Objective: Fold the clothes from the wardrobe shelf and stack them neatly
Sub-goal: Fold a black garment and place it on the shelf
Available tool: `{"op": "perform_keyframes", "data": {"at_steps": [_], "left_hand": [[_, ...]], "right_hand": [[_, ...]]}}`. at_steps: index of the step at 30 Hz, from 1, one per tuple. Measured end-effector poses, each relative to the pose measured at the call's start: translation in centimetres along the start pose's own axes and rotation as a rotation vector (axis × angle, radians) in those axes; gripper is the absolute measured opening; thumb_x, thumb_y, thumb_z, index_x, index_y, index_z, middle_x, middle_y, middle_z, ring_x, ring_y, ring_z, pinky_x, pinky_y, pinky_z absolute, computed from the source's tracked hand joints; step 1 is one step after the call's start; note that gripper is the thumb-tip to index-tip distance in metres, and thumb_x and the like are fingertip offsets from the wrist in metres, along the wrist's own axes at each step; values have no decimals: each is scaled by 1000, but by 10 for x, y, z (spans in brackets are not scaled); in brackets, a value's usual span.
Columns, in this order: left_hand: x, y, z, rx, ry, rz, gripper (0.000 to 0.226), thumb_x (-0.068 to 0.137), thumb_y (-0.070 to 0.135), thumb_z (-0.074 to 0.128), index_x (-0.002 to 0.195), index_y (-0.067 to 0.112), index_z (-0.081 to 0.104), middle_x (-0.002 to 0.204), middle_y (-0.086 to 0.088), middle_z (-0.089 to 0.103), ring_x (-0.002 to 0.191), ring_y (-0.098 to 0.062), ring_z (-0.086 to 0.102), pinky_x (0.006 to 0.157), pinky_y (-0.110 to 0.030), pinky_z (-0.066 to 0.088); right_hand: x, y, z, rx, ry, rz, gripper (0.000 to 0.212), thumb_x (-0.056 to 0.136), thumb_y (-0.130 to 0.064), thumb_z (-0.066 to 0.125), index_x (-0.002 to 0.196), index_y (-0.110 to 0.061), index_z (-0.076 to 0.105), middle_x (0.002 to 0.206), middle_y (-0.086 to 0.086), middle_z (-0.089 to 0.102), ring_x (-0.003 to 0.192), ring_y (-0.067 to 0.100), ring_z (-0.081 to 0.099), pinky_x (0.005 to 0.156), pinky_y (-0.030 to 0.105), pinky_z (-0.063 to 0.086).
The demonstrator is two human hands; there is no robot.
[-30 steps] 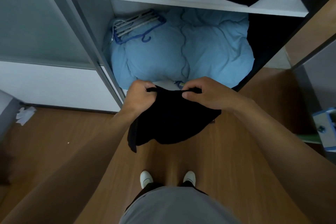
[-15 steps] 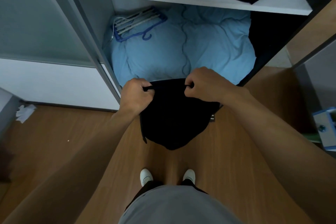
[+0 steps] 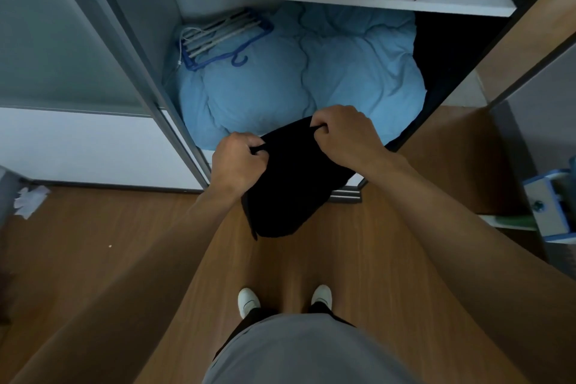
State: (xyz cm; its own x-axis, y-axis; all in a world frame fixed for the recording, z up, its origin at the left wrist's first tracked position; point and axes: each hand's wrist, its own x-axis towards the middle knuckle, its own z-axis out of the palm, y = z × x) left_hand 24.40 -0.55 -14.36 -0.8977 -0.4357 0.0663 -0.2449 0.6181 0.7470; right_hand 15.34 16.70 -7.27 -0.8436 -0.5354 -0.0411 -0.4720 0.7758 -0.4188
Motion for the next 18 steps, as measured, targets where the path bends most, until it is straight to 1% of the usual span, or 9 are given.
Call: {"op": "perform_keyframes", "data": {"at_steps": [2, 4, 6, 8, 10, 12, 14, 16, 18], "left_hand": [[0, -1, -1, 26, -21, 4, 20, 83, 3, 59, 81, 12, 76, 84, -2, 73, 81, -22, 67, 77, -34, 55], [0, -3, -1, 50, -46, 16, 24, 81, 2, 58, 67, 18, 68, 72, -1, 67, 74, -24, 65, 68, -29, 50], [0, -5, 0, 78, -65, 11, 31, 79, 1, 58, 57, 22, 55, 63, -2, 60, 68, -27, 62, 61, -27, 44], [0, -9, 2, 86, -112, -14, 27, 79, 1, 59, 56, 14, 57, 62, -7, 61, 65, -28, 61, 59, -30, 44], [-2, -13, 5, 39, -161, -17, 34, 78, 1, 59, 50, 19, 52, 60, -5, 58, 62, -26, 58, 60, -32, 43], [-5, -16, 9, 0, -216, -16, 35, 75, 6, 56, 48, 24, 43, 59, -5, 55, 62, -26, 55, 60, -32, 41], [-8, -19, 12, -44, -277, 2, 23, 70, 11, 51, 51, 18, 40, 62, -8, 55, 62, -24, 54, 60, -32, 39], [-10, -22, 18, -107, -317, 10, 26, 72, 4, 52, 53, 16, 39, 61, -6, 53, 61, -18, 52, 61, -30, 37], [-10, -27, 24, -138, -355, -13, 38, 76, -10, 55, 55, 17, 40, 58, -1, 50, 57, -11, 49, 61, -30, 37]], "right_hand": [[-1, 0, 3, 185, -2, 56, 27, 89, -11, 43, 80, -18, 68, 83, 0, 64, 81, 18, 58, 77, 35, 46], [-1, -3, 5, 324, -7, 94, 35, 90, -13, 43, 56, -19, 43, 58, -5, 43, 61, 14, 44, 64, 35, 36], [-3, -7, 5, 329, -71, 69, 42, 89, -26, 50, 53, -22, 30, 52, -7, 33, 54, 13, 37, 58, 34, 30], [-5, -10, 2, 155, -111, -44, 45, 88, -41, 58, 55, -22, 35, 54, -7, 39, 56, 13, 42, 58, 31, 31], [-5, -12, -1, 70, -95, -182, 40, 90, -39, 62, 59, -22, 41, 57, -8, 42, 62, 13, 45, 62, 31, 34], [-3, -15, -8, 123, -69, -299, 35, 92, -30, 63, 64, -19, 46, 56, -10, 42, 61, 11, 43, 63, 31, 35], [-1, -18, -17, 210, -61, -380, 35, 92, -24, 65, 63, -17, 47, 55, -11, 42, 56, 8, 42, 61, 29, 34], [0, -21, -26, 265, -47, -429, 34, 92, -22, 67, 62, -15, 52, 55, -11, 45, 55, 7, 43, 60, 27, 35], [1, -25, -34, 299, -40, -459, 29, 92, -21, 68, 67, -7, 65, 61, -8, 57, 60, 8, 53, 63, 29, 42]]}}
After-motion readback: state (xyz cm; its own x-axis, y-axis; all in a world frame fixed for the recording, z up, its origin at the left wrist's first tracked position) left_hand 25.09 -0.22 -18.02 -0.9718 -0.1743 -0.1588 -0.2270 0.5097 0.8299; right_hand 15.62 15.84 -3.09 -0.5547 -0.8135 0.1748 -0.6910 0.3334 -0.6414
